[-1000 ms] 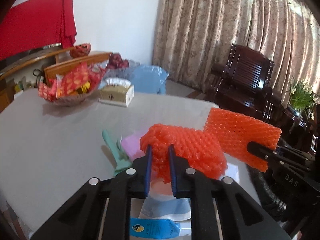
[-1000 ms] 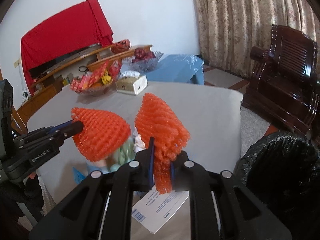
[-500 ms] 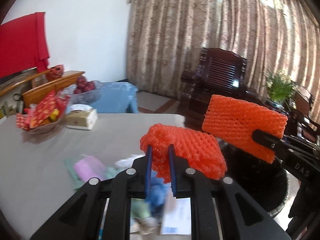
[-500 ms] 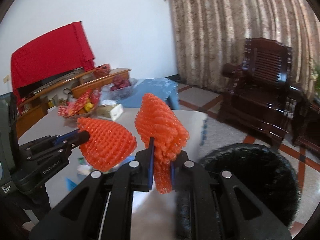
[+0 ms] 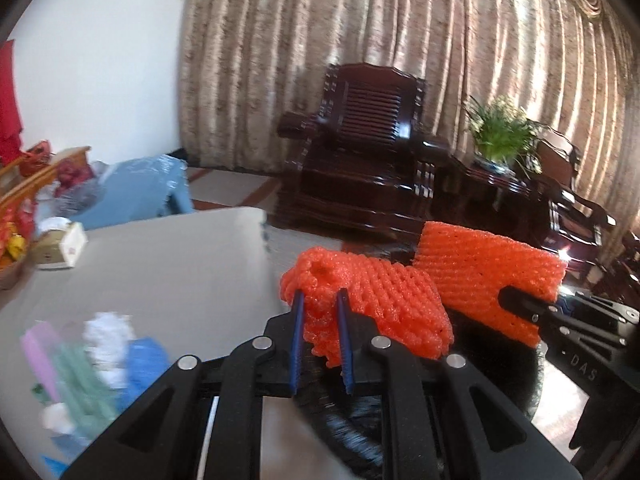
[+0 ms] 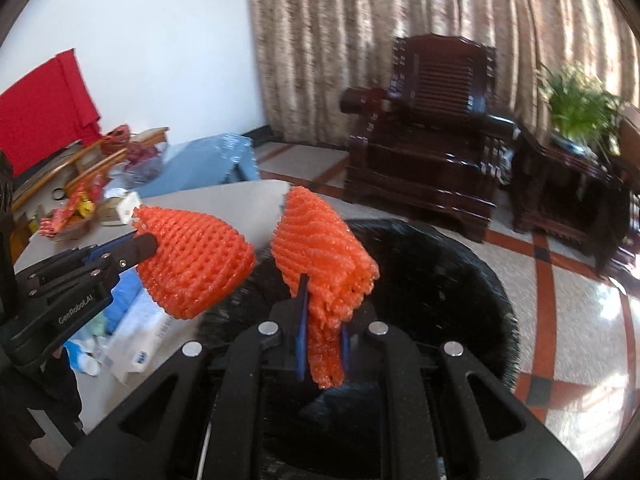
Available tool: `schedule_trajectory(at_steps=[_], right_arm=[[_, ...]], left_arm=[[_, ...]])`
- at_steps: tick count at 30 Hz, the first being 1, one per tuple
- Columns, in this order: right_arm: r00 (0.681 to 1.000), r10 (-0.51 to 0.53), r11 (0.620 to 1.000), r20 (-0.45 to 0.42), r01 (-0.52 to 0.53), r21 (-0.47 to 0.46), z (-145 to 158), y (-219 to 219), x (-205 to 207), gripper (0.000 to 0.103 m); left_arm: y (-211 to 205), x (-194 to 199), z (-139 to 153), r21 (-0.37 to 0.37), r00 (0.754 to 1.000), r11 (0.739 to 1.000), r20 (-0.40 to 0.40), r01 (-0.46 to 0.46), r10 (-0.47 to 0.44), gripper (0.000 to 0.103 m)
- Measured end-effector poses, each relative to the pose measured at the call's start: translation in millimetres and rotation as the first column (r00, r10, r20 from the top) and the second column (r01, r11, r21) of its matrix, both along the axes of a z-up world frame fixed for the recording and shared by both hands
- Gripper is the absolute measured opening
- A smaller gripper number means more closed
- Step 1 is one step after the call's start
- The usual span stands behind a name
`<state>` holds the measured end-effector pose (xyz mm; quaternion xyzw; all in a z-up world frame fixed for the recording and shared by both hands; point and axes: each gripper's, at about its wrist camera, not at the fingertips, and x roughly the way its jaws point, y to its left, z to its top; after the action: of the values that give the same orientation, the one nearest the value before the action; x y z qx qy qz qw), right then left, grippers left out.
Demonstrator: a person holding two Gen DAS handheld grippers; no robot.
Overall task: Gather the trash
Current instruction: 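Carry both orange foam nets over the black trash bin, then open both grippers to drop the orange nets into the bin, then move both tools back over the remaining trash on the table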
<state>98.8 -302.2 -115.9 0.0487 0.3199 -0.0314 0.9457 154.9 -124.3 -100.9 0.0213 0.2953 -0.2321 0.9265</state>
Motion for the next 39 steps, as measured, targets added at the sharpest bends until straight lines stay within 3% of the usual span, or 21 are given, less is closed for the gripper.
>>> schedule_trajectory(at_steps=[8,9,10,12,13,18,21,29,34,39], right_arm=[[0.995,-0.085,0.996,-0.046,0.084,-0.019,-23.0,-28.2,-8.5,0.015],[0.995,-0.09,0.996,-0.051,0.089,-0.02,-24.4,-30.5,-8.3,0.021],[0.994,-0.095,0.995,-0.057,0.094,-0.024,-26.6,-33.8,-9.4,0.024],[0.991,-0.116,0.993,-0.071,0.114,-0.035,-31.1,-37.2,-11.0,0.05],[0.989,-0.125,0.992,-0.075,0.123,-0.038,-32.7,-38.5,-11.5,0.057],[0.987,-0.149,0.988,-0.067,0.146,-0.05,-35.0,-41.0,-18.3,0.08],[0.988,-0.15,0.988,-0.042,0.148,-0.053,-28.3,-35.6,-20.0,0.089],[0.997,-0.039,0.999,0.066,0.041,-0.029,1.9,16.2,-15.4,0.094],[0.991,0.069,0.997,0.117,-0.067,-0.026,15.4,66.1,-5.8,0.094],[0.98,0.155,0.988,0.123,-0.156,-0.006,15.5,112.0,5.0,0.094]], left_arm=[[-45.6,10.2,-19.7,0.018,0.995,0.995,-0.047,0.094,-0.093,0.02],[-48.0,10.6,-21.4,0.022,0.993,0.994,-0.059,0.106,-0.104,0.024],[-49.3,10.7,-22.6,0.023,0.992,0.993,-0.066,0.113,-0.112,0.039],[-50.5,9.6,-24.7,0.013,0.987,0.99,-0.083,0.138,-0.137,0.056],[-49.9,8.3,-25.1,0.015,0.987,0.99,-0.081,0.143,-0.142,0.063],[-40.5,0.3,-22.4,0.02,0.986,0.989,-0.082,0.149,-0.147,0.073],[-23.9,-5.5,-16.0,0.032,0.991,0.992,-0.057,0.12,-0.118,0.077],[54.2,-26.5,7.5,0.041,0.998,0.998,0.045,-0.049,0.047,0.081],[112.8,-41.7,15.1,0.052,0.976,0.978,0.102,-0.201,0.195,0.081],[157.9,-51.7,13.4,0.051,0.948,0.951,0.111,-0.306,0.299,0.081]])
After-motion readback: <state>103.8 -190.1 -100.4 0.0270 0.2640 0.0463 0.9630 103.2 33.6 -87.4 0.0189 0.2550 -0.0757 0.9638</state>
